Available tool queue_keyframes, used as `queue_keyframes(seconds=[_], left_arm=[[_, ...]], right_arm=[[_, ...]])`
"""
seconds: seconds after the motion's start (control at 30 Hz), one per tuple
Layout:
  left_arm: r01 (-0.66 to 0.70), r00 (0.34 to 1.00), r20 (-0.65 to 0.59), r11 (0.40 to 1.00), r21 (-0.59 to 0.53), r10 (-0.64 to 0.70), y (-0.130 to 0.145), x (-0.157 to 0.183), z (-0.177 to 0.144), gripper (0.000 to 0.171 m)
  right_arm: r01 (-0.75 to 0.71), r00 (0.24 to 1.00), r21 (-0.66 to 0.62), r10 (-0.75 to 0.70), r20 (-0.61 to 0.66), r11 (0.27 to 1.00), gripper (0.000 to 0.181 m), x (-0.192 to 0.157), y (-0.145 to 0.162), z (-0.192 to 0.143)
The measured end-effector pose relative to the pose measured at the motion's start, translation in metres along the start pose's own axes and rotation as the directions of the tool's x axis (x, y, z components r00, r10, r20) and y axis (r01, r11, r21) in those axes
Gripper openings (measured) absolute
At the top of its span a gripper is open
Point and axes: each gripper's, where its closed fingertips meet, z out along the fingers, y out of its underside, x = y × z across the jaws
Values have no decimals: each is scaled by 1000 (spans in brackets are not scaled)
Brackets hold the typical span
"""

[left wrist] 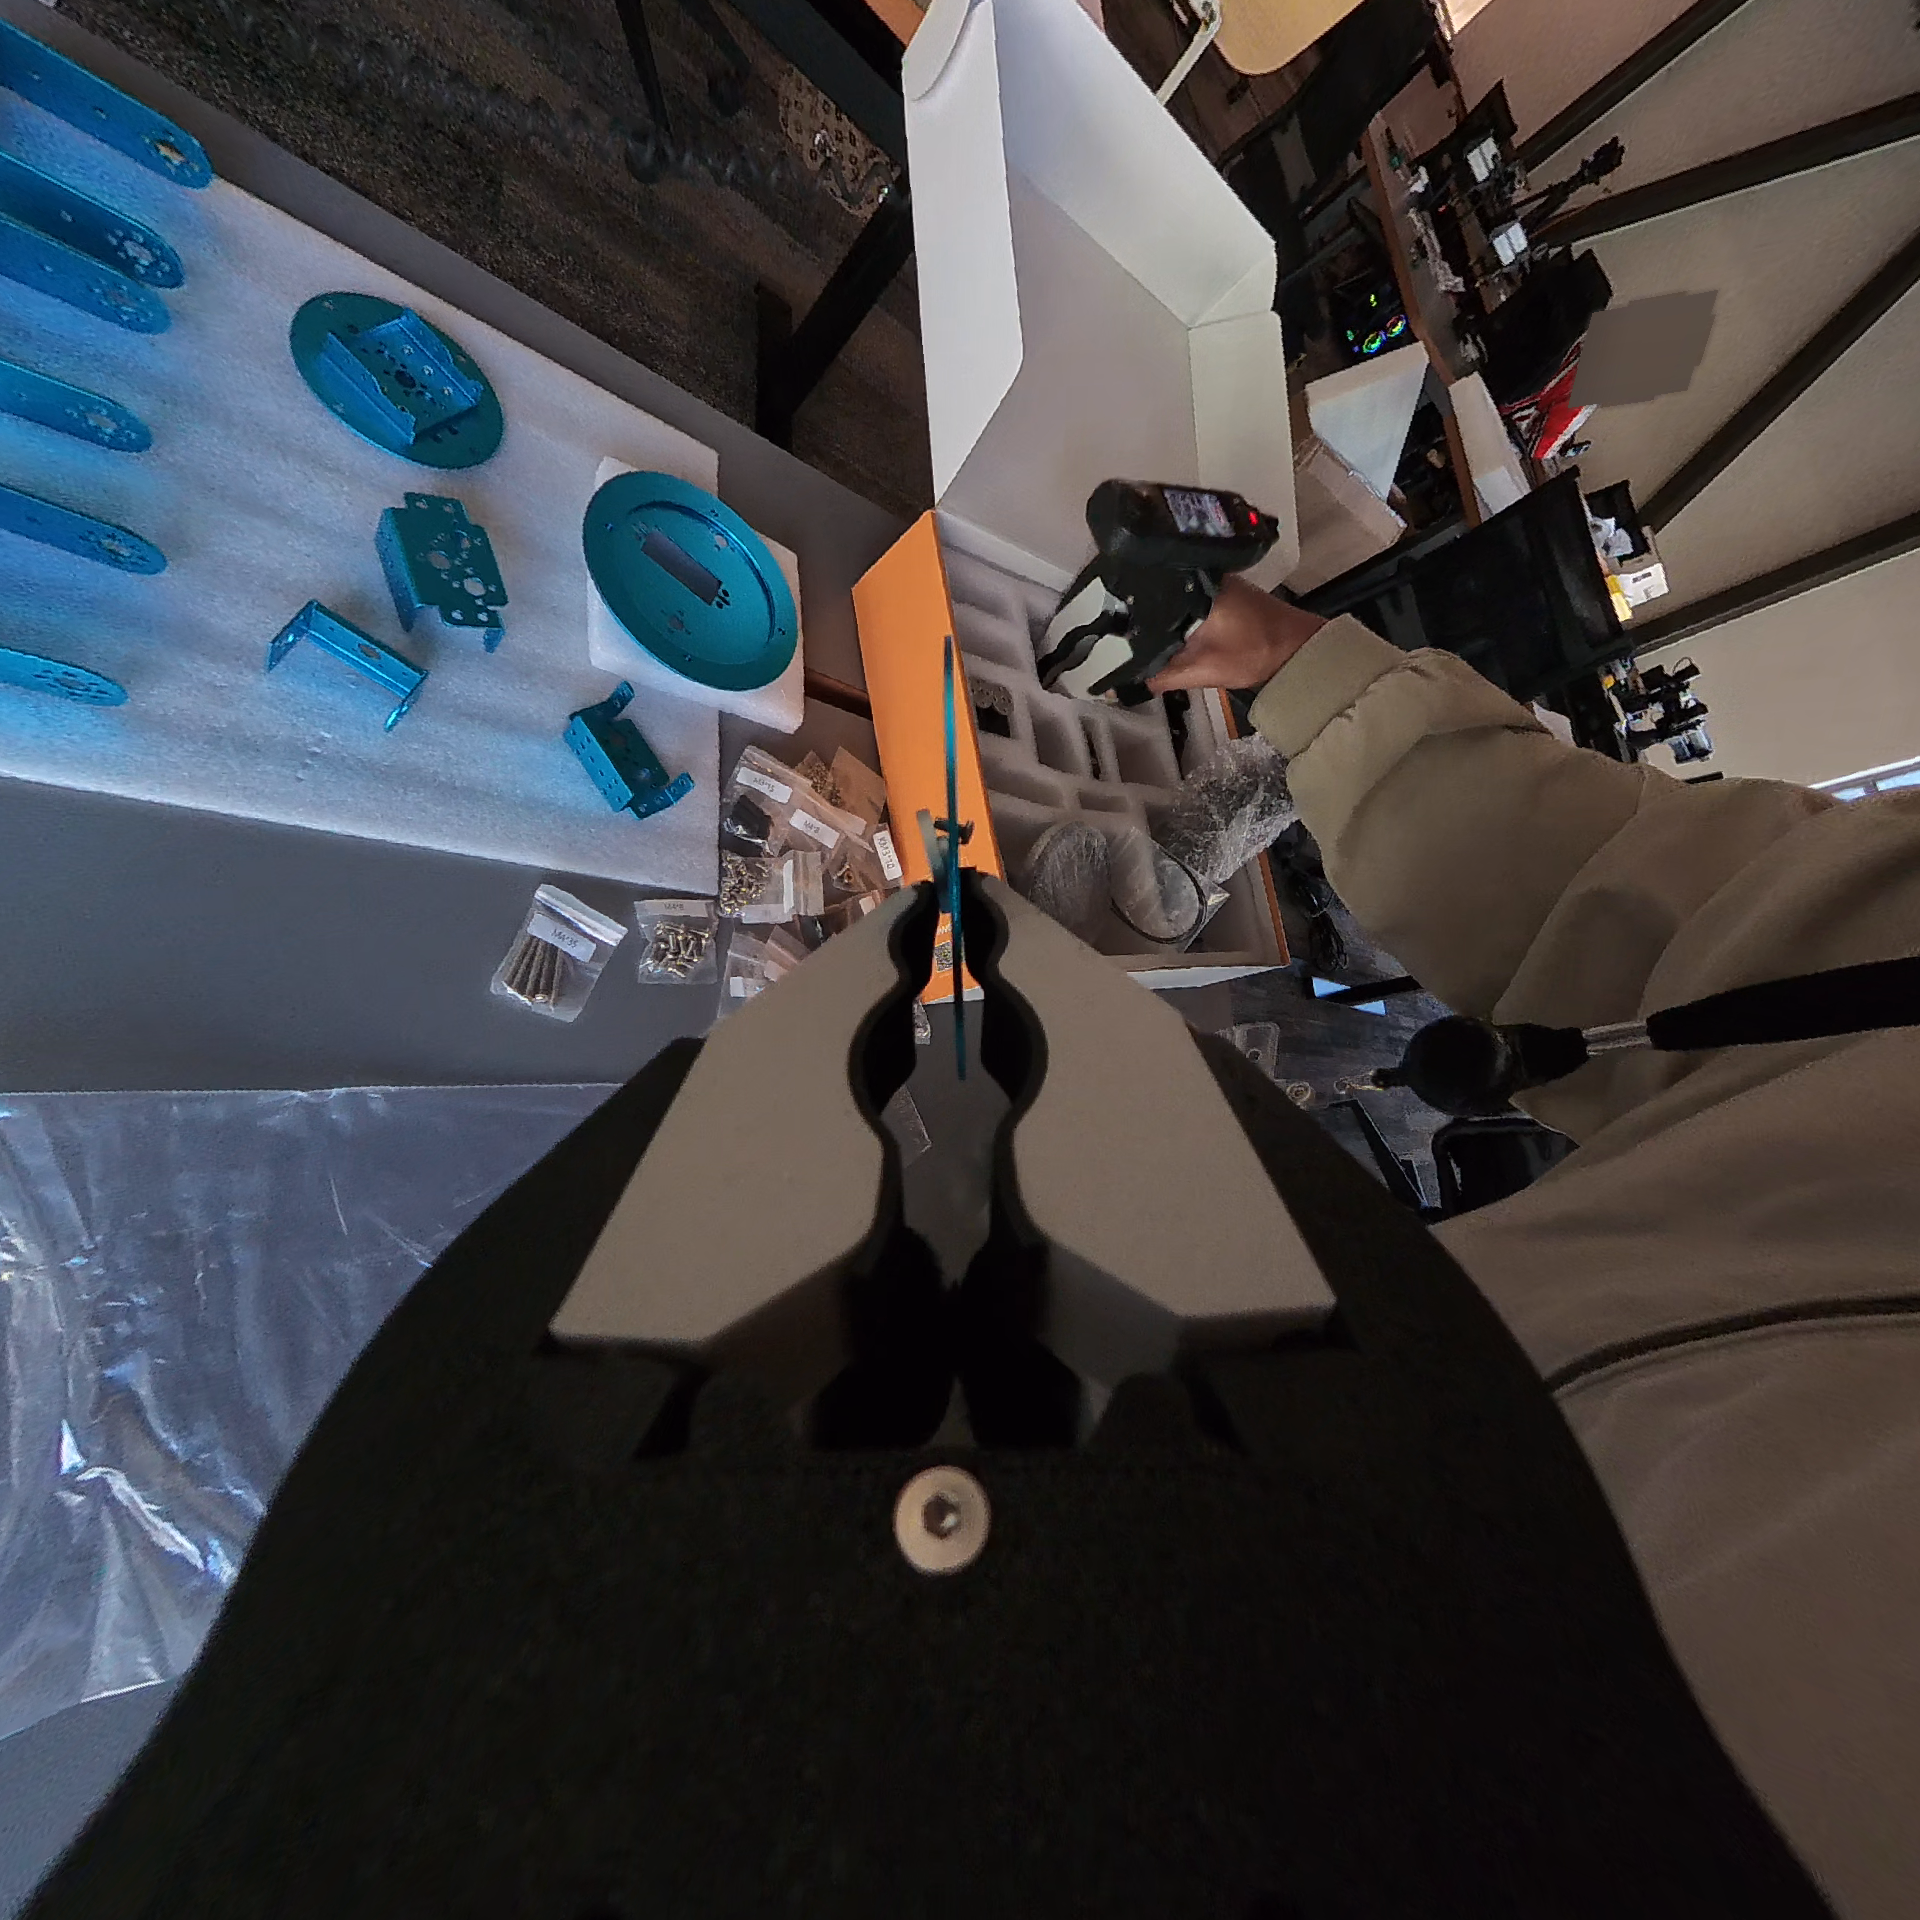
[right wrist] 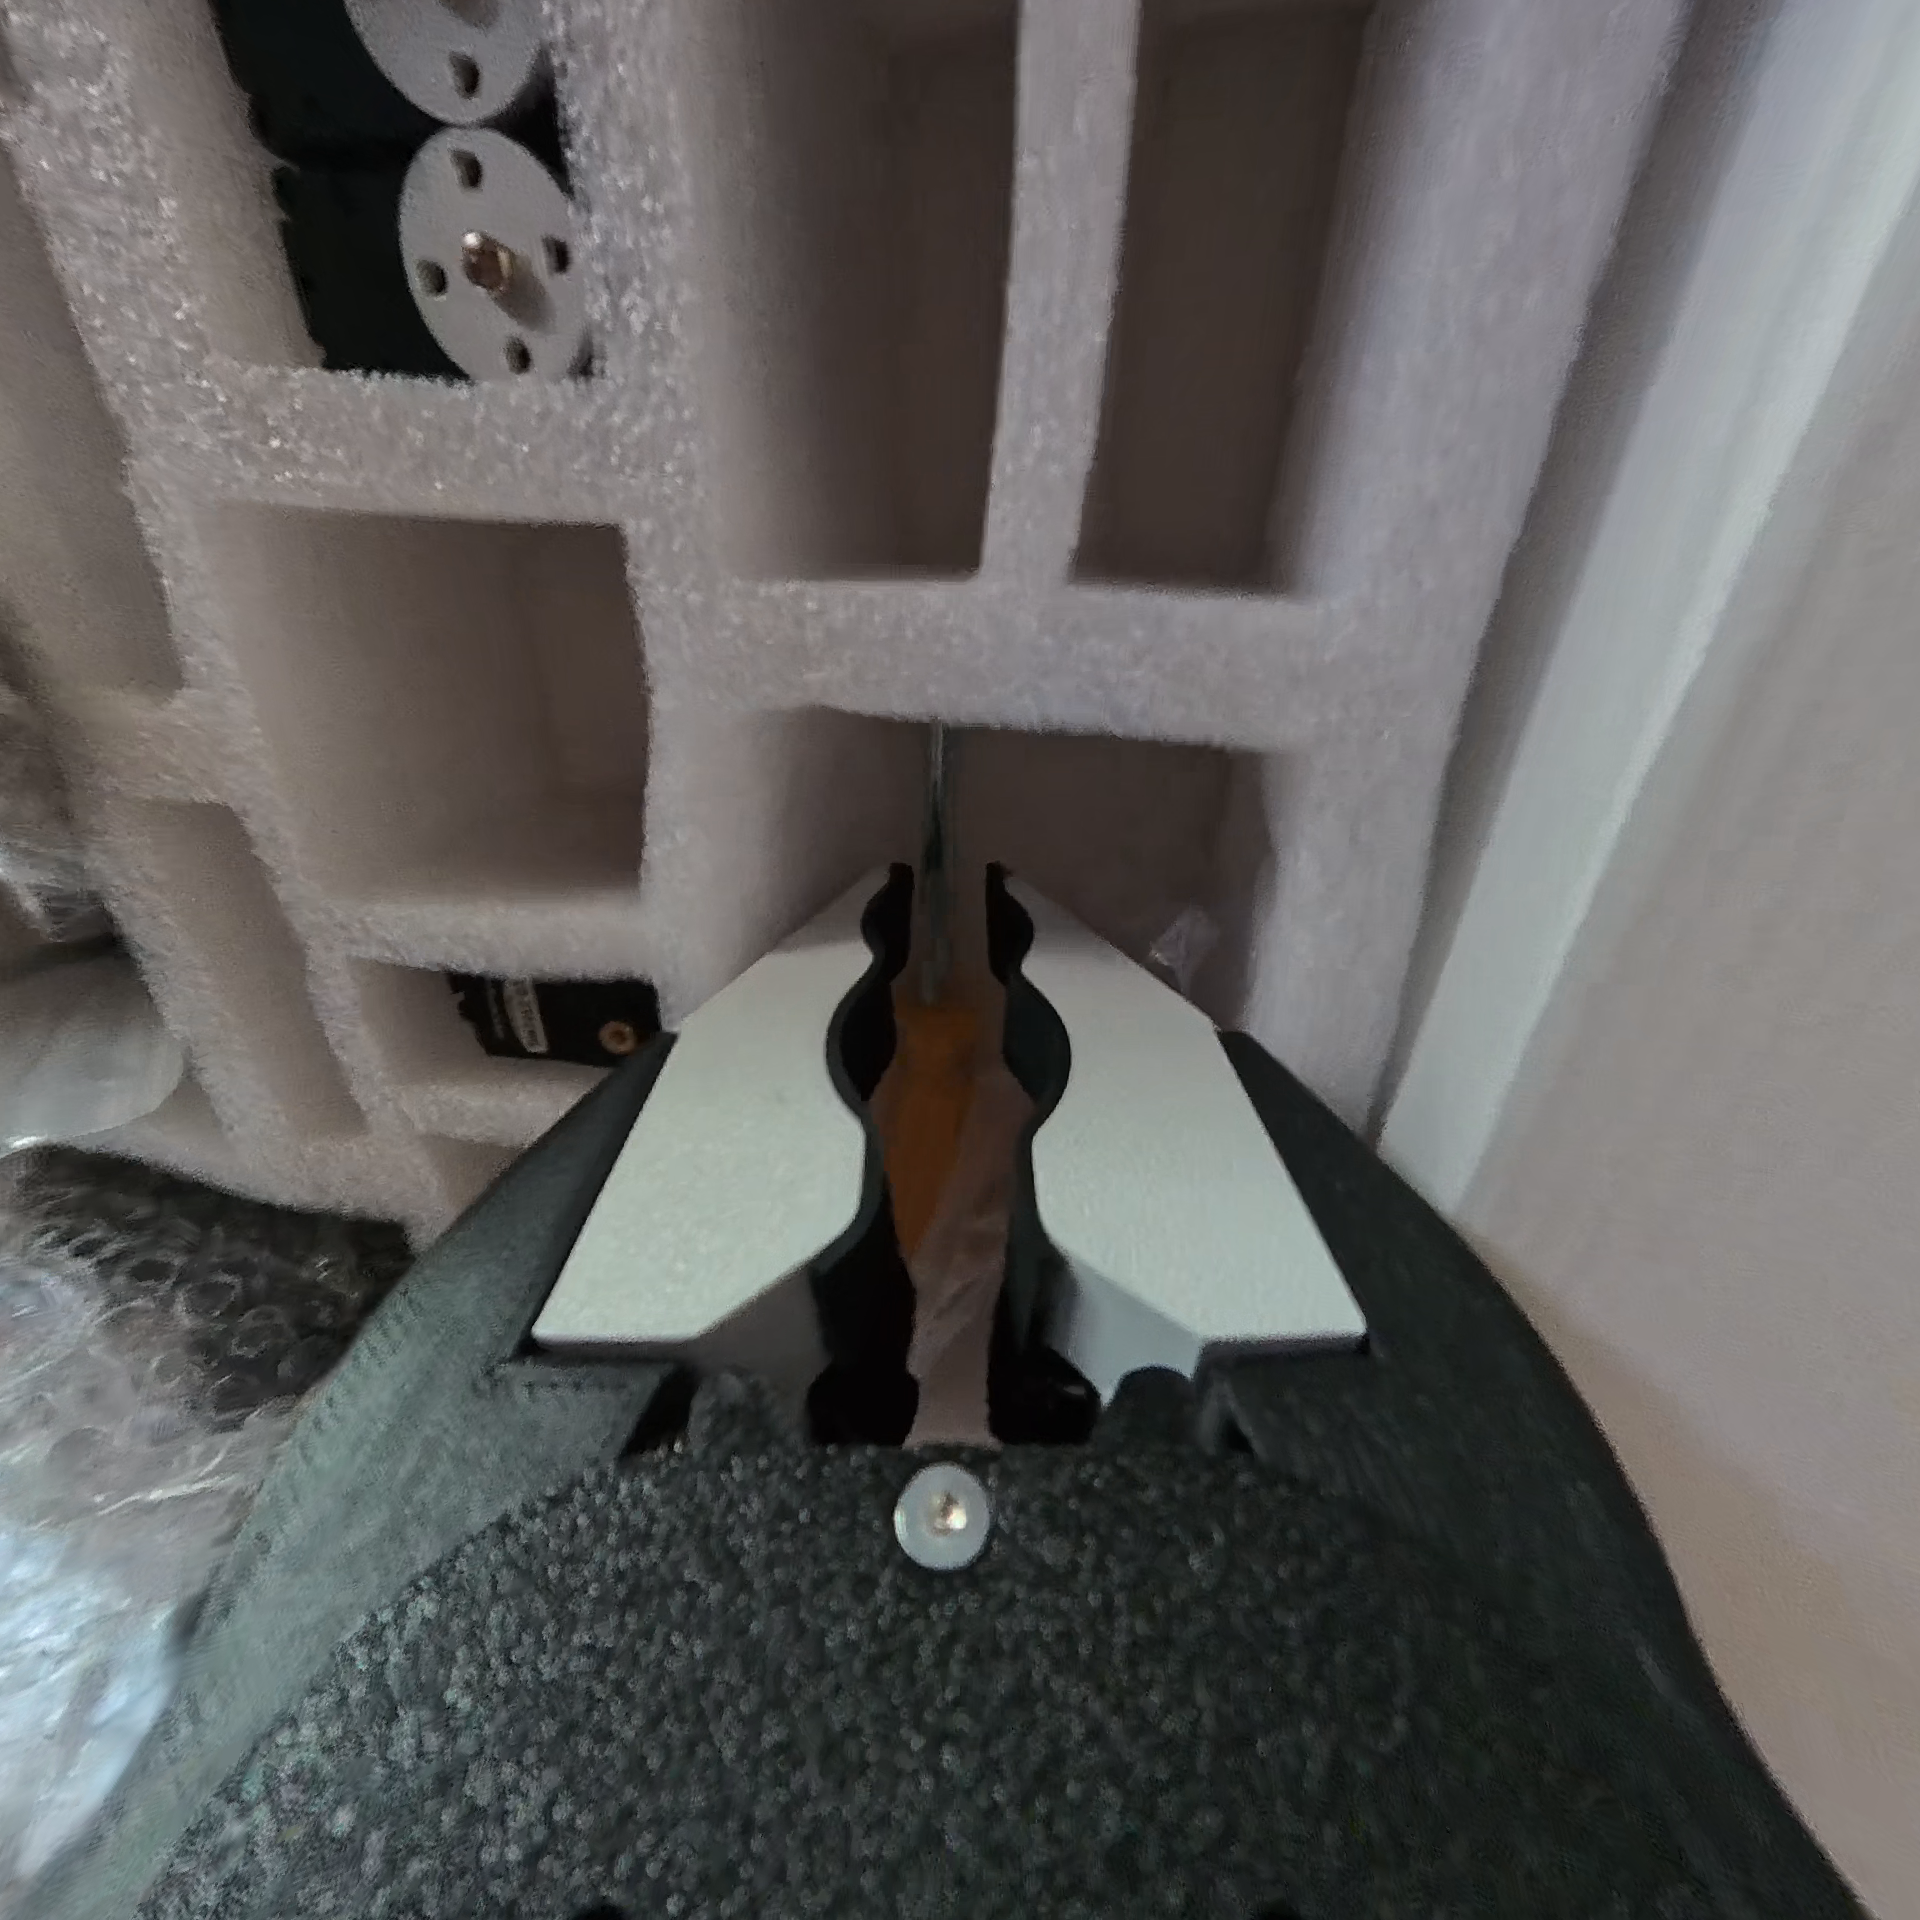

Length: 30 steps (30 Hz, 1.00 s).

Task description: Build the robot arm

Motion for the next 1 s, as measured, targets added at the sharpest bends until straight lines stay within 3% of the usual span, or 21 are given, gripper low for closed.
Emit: queue_keyframes(seconds=[0.33,0.63,0.73,0.83,0.93,1.0], left_arm=[[16,1000,16,999,40,-16,5,0,-14,4],[8,1000,18,997,81,-9,1,4,-35,5],[0,1000,0,996,85,0,3,12,-37,4],[-18,1000,-11,996,90,19,6,22,-40,4],[-25,1000,-9,995,97,26,10,27,-45,4],[-15,1000,-7,994,109,15,11,28,-49,4]], right_arm=[[-18,1000,56,18,4,998,4,-1,-4,5],[-23,990,225,54,-131,974,0,-12,-10,-56],[-85,990,164,102,-97,983,0,-9,1,-71],[-135,986,189,150,-67,973,0,-7,1,-86],[-128,990,153,135,-35,980,0,-11,5,-70],[-96,994,109,101,-44,989,14,-9,9,-48]])
